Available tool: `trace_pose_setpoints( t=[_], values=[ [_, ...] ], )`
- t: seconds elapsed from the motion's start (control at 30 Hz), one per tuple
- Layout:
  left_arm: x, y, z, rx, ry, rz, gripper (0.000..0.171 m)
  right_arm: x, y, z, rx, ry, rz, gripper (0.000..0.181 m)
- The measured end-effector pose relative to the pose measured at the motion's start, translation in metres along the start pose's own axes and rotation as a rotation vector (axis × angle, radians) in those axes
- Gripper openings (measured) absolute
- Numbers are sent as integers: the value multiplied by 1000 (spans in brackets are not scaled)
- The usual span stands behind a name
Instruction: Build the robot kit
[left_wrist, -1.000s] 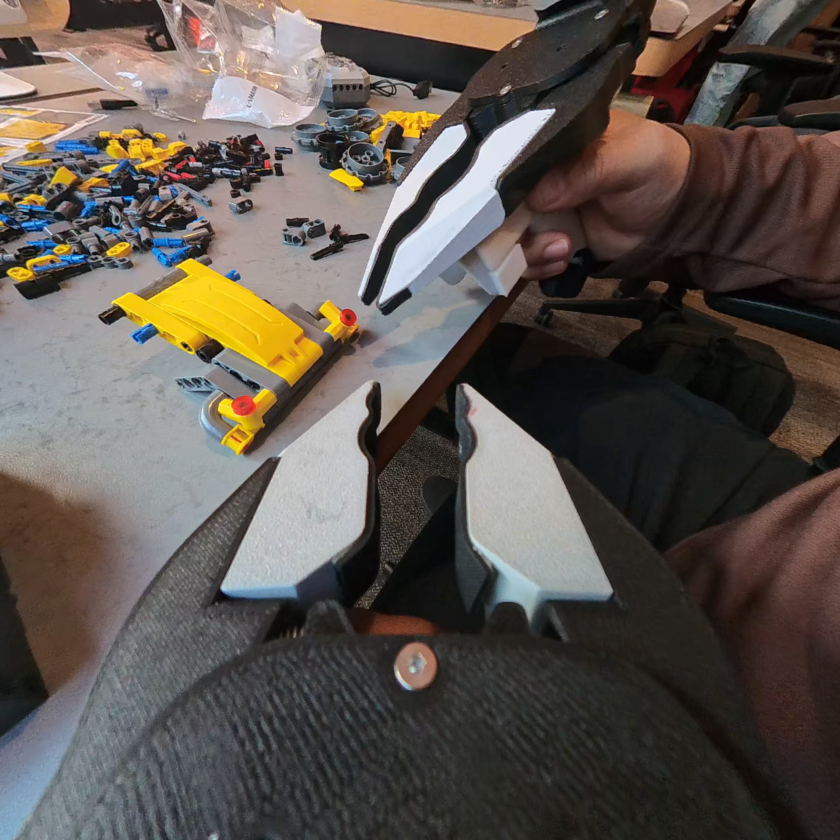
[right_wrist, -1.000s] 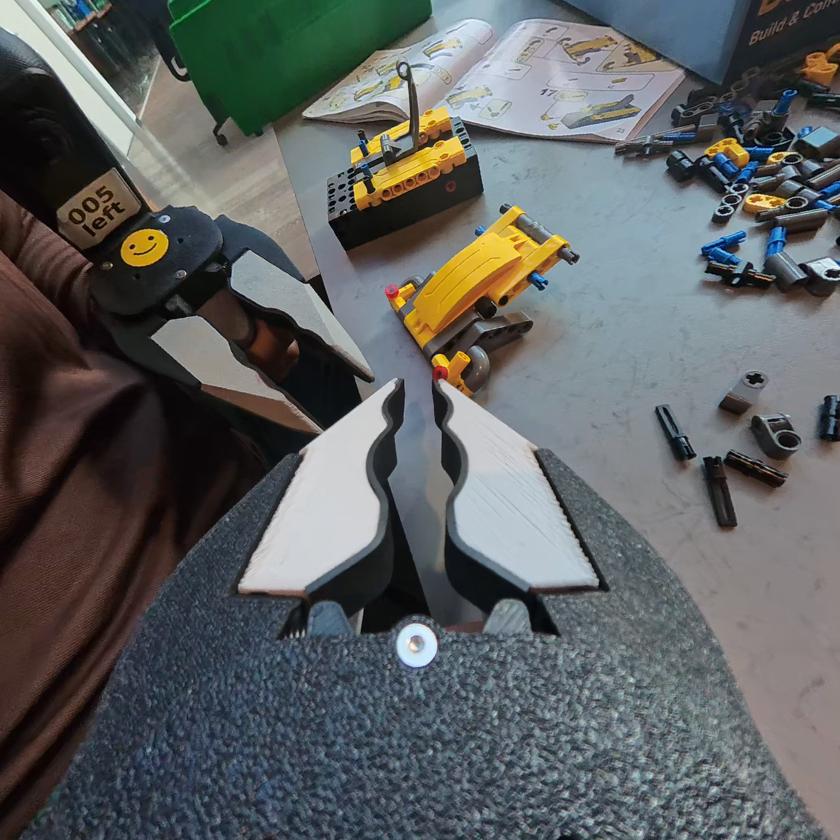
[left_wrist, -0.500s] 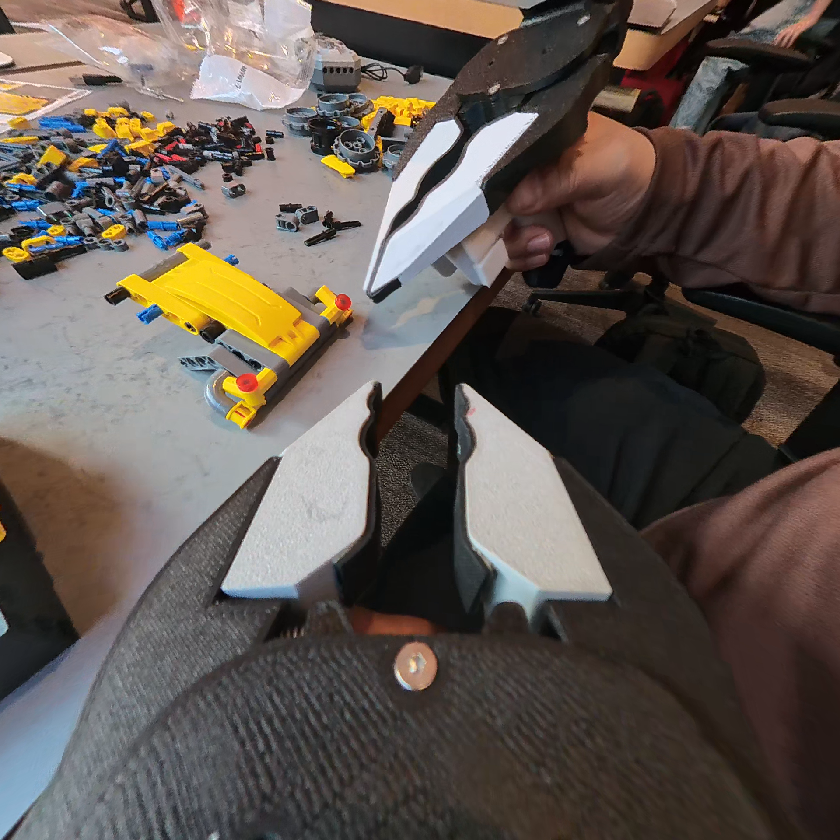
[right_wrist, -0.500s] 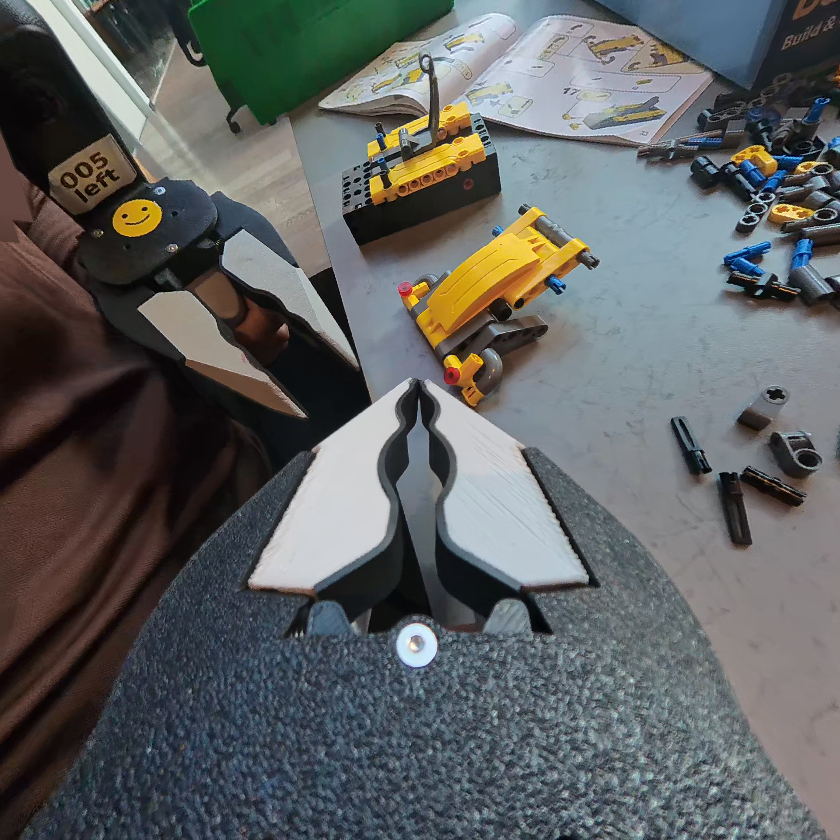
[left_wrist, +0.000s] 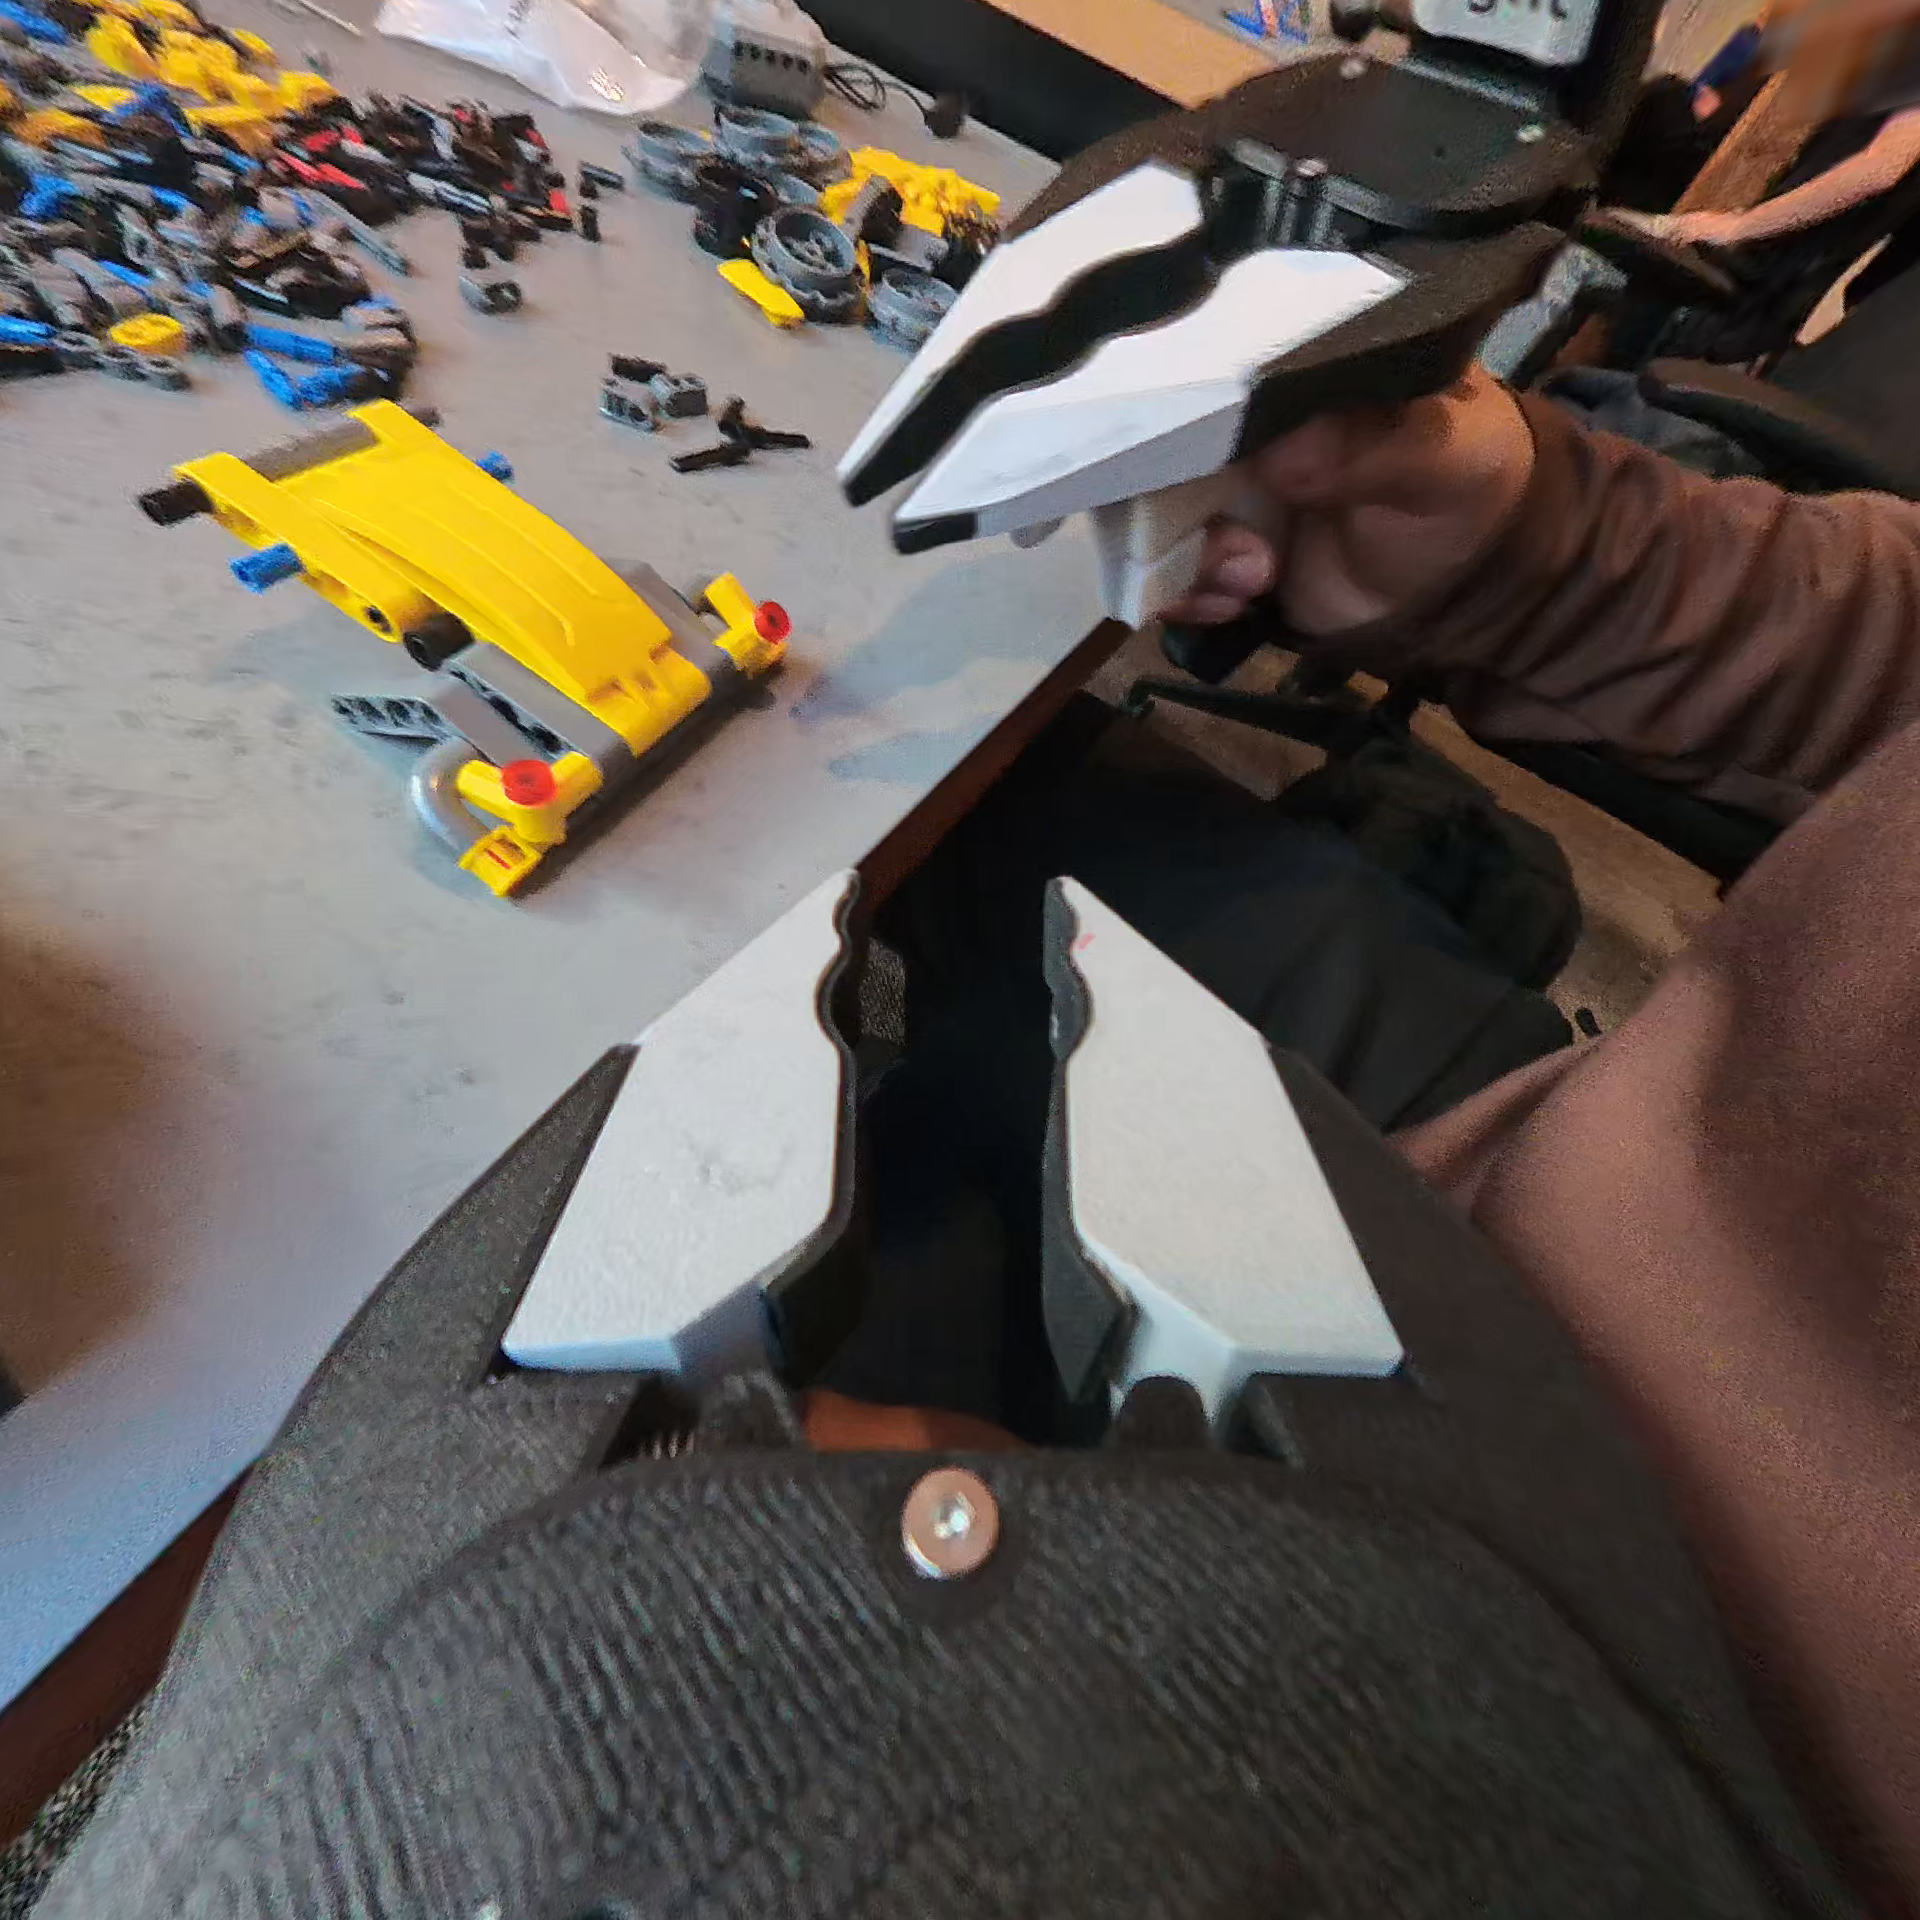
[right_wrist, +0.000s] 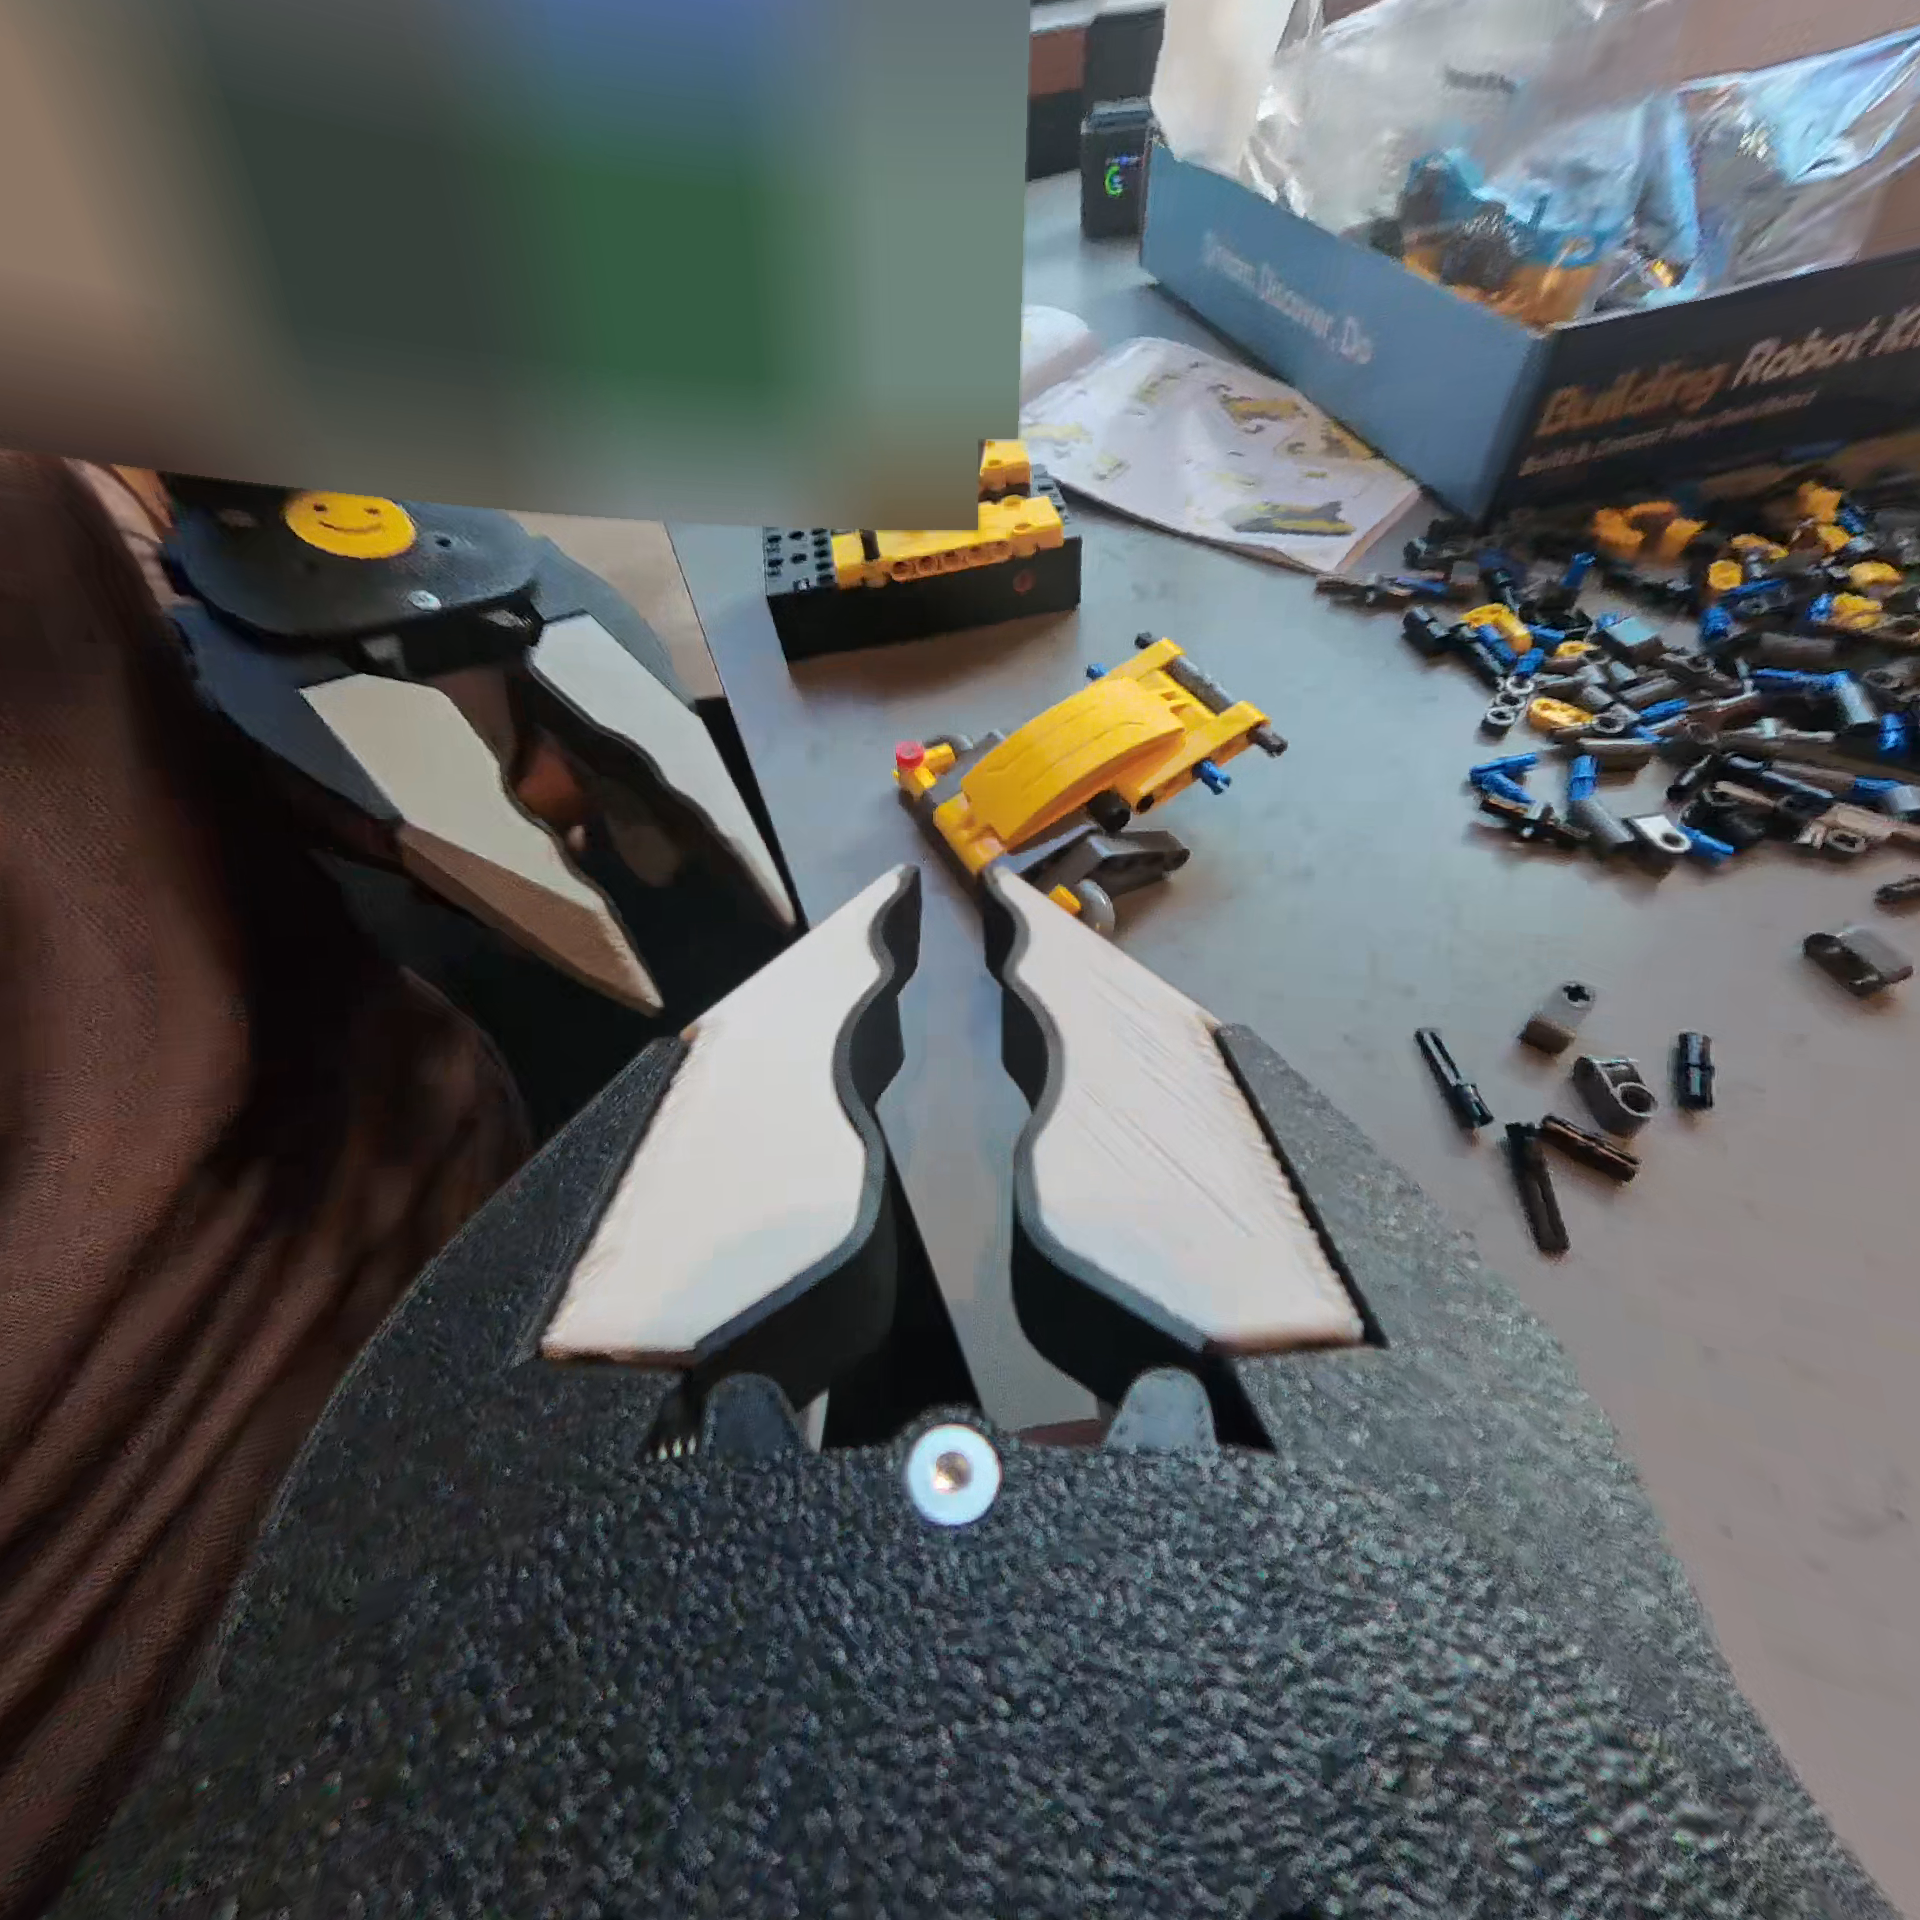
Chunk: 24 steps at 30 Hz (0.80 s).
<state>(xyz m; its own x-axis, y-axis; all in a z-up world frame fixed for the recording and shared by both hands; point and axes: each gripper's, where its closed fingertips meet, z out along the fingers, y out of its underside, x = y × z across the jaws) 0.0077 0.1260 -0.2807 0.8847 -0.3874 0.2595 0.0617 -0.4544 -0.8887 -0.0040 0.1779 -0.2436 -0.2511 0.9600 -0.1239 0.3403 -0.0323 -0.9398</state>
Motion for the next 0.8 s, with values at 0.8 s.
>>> trace_pose_setpoints(
  t=[0.8],
  values=[
    [91,54,58,-146,183,497,36,-30,-28,-26,36,40,-117,41]
  ],
)
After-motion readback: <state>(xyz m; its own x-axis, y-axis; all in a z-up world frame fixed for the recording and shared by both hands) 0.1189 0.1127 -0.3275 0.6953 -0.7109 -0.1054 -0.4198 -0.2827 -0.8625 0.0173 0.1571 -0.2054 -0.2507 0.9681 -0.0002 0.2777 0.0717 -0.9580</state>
